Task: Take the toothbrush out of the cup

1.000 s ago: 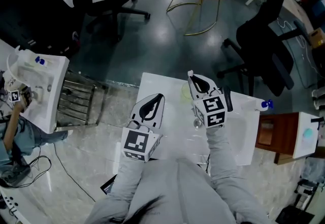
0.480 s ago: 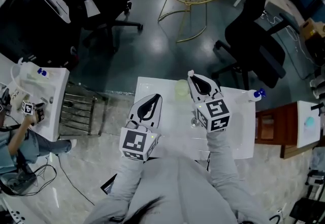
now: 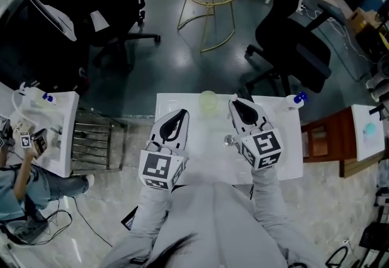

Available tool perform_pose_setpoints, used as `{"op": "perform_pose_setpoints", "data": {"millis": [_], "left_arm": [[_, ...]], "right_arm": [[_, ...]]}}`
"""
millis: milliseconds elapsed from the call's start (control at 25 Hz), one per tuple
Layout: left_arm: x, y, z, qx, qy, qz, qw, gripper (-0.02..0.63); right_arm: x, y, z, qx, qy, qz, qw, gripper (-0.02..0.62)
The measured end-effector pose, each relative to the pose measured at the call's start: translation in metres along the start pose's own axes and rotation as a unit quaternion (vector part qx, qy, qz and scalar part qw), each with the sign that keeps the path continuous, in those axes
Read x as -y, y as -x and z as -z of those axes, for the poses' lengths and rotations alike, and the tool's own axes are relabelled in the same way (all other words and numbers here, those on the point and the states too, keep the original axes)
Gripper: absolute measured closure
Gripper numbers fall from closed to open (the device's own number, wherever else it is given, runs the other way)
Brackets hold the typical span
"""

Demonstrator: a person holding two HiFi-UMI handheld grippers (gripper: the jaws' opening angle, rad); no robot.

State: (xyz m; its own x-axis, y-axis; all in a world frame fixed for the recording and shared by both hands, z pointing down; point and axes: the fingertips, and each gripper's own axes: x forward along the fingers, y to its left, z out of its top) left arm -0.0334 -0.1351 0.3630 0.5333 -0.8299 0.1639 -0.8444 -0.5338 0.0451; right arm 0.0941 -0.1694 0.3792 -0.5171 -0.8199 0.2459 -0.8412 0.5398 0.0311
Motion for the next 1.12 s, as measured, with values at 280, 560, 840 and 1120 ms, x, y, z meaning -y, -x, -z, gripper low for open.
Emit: {"op": "perform_pose_setpoints", "data": {"millis": [280, 560, 840, 1120], "left_arm": [[0.009, -0.001, -0.001, 0.000, 0.004, 0.010, 0.9999, 0.575], [0.010, -0.003, 0.007, -0.008, 0.010, 0.012, 0.9998, 0.575], [0.009, -0.003, 0.019, -0.023, 0.017, 0.009, 0.9996, 0.575], [0.005, -0.006, 0.023, -0.028, 0.022, 0.008, 0.9993, 0.575]], "right_arm": [[0.009, 0.038, 0.013, 0.005, -0.010, 0.018, 1.000, 0.566], [0.014, 0.058, 0.025, 0.005, -0.013, 0.025, 1.000, 0.566], [0.020, 0.060, 0.025, 0.009, -0.014, 0.027, 0.999, 0.566], [0.016, 0.055, 0.026, 0.014, -0.013, 0.027, 0.999, 0.566]]}}
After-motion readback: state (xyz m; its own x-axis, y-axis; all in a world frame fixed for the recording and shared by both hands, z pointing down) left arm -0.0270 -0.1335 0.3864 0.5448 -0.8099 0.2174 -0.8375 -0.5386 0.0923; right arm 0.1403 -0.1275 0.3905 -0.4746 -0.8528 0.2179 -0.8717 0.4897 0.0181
